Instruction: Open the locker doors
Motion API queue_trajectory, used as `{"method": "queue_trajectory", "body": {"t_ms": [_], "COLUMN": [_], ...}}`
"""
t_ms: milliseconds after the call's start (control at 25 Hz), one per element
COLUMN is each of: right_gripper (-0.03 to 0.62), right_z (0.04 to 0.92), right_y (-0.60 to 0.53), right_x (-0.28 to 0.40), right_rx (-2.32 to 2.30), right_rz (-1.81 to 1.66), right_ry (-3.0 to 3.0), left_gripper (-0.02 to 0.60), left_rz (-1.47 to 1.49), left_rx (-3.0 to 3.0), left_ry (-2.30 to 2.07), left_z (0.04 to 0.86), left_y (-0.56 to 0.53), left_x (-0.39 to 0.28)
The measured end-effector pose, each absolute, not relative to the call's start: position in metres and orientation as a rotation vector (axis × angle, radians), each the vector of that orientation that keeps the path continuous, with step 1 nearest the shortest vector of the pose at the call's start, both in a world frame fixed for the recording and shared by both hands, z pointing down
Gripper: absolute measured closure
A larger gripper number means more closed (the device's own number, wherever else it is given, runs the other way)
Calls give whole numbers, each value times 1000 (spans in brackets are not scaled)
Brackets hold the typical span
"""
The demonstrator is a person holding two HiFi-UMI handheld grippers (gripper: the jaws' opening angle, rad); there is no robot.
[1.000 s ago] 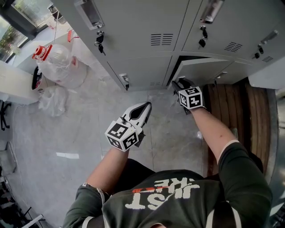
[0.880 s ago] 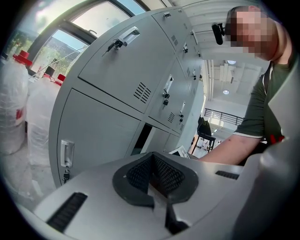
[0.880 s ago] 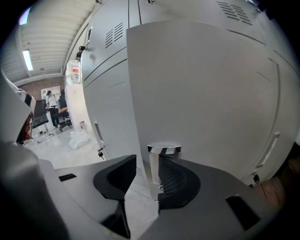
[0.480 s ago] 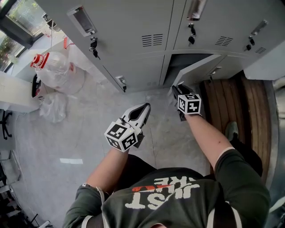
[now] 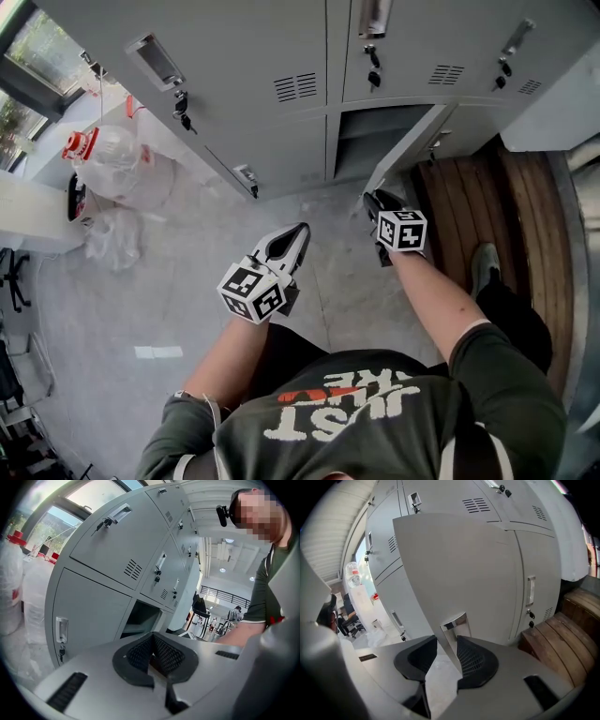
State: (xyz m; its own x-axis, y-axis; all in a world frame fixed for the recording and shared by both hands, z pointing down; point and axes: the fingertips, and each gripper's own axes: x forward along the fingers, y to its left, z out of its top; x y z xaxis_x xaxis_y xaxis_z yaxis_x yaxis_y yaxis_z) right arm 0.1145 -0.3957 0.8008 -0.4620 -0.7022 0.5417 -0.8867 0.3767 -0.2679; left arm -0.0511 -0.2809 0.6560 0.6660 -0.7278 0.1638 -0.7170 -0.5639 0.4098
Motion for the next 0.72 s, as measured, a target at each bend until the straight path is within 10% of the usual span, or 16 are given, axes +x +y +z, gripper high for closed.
{"method": "queue_trajectory", "body": {"t_ms": [720], "right_gripper": [441], "right_z": [803], "right_y": [-352], "right_x": [176], "right_rx": [1469], "right_rz": [773], "right_ry": [-2220], "left_gripper": [581], "left_rz": [-30], "left_rx": [2468], "left_ry": [-1112], "left_z": [641], "left_y": [-270], "left_x": [-40]}}
